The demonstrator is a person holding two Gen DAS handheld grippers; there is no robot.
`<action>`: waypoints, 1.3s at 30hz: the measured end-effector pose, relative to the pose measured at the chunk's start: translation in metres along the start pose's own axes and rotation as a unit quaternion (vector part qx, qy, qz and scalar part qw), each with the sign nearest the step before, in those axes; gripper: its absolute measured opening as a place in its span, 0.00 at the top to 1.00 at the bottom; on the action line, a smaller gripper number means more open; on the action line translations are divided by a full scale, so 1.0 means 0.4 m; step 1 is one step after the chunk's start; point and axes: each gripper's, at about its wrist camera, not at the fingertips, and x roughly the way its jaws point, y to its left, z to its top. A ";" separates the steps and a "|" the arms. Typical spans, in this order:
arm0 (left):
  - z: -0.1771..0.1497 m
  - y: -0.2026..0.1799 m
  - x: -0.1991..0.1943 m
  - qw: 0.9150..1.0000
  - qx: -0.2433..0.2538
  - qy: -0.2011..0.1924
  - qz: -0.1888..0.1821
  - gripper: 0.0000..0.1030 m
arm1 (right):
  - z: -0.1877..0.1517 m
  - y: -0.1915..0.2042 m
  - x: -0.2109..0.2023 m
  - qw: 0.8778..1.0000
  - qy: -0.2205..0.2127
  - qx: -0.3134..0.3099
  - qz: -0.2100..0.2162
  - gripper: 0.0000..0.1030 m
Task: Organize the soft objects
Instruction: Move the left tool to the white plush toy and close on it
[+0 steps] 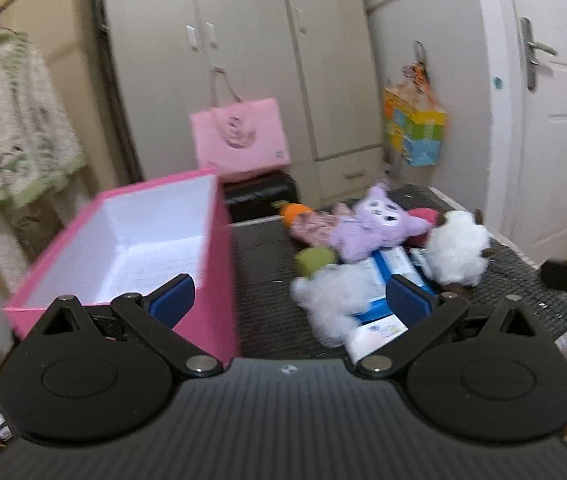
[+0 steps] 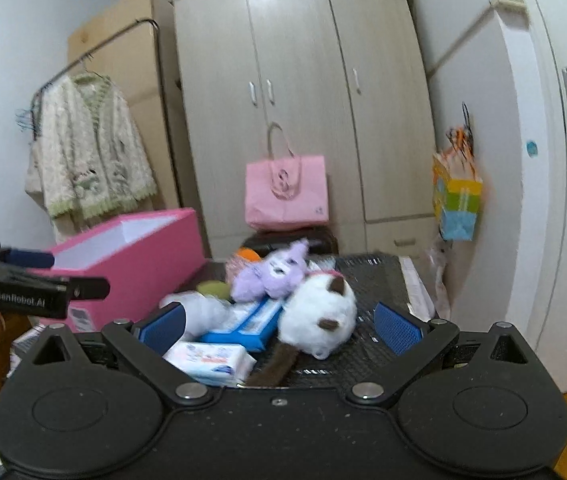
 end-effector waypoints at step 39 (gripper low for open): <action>0.078 -0.208 0.426 0.945 -0.038 0.136 -0.297 0.32 | -0.021 -0.135 0.329 0.990 0.123 0.023 0.065 0.31</action>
